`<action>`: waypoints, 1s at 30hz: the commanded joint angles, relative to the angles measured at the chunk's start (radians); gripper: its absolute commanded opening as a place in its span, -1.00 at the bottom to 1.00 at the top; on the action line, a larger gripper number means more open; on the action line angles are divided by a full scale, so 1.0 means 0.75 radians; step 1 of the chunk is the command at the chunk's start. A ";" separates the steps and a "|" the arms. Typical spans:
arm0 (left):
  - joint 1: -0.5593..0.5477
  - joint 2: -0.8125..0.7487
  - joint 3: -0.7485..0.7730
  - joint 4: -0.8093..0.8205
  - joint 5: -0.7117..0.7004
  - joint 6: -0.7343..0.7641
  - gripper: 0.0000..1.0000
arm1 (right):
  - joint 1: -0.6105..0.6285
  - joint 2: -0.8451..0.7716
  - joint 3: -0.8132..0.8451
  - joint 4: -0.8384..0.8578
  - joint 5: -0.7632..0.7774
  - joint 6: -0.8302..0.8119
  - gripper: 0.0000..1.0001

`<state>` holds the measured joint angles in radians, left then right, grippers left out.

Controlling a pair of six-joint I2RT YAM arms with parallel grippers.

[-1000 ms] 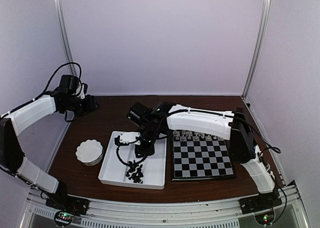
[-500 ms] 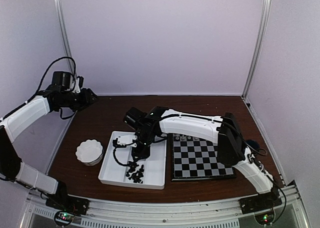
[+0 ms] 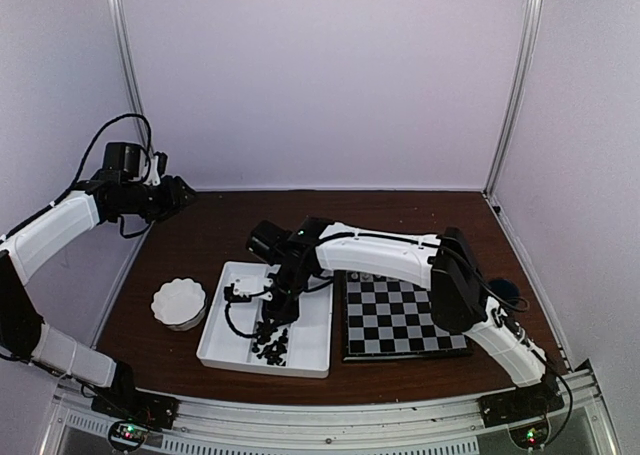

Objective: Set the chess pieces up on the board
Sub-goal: Pick up the knight from the storage box.

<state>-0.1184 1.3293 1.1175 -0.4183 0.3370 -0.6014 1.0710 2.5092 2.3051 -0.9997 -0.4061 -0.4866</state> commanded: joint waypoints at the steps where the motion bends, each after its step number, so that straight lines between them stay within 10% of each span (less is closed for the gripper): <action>1: 0.013 -0.008 -0.017 0.063 0.027 -0.010 0.11 | 0.006 0.039 0.041 -0.014 -0.031 0.017 -0.45; 18: 0.068 0.013 -0.033 0.089 0.070 -0.043 0.08 | 0.004 -0.111 0.003 -0.034 -0.047 0.020 -0.91; 30: 0.072 0.040 -0.030 0.090 0.071 -0.021 0.06 | -0.001 -0.586 -0.561 0.033 -0.051 -0.051 -0.91</action>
<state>-0.0734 1.3434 1.1011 -0.3908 0.3798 -0.6262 1.0710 2.1929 2.0350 -0.9905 -0.4377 -0.4862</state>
